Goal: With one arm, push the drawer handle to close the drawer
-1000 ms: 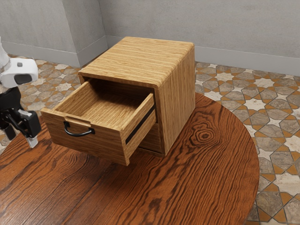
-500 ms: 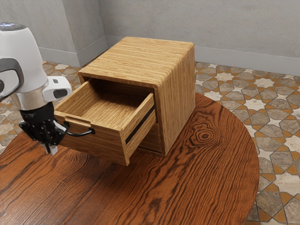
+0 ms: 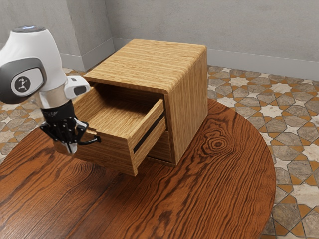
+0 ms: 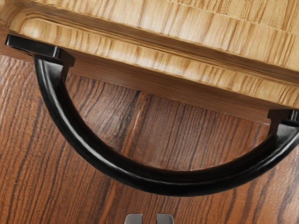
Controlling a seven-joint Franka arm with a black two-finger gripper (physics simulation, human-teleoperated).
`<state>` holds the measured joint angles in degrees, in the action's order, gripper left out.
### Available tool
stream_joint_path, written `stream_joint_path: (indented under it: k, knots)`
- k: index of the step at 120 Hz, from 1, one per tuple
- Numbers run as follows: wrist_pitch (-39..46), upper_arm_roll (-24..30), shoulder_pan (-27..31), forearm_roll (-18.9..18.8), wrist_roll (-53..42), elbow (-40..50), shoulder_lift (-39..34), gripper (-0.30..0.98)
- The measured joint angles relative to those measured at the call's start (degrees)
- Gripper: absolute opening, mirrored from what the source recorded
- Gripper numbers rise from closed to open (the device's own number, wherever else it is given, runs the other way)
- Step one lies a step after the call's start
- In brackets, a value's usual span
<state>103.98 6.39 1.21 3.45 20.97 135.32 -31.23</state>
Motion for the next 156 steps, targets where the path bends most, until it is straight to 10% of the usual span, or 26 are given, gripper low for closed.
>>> stream_joint_path:
  k: [156]
  knots:
    - [9.76, -2.91, -0.01, -3.40, -2.22, -23.55, 28.33, -0.06]
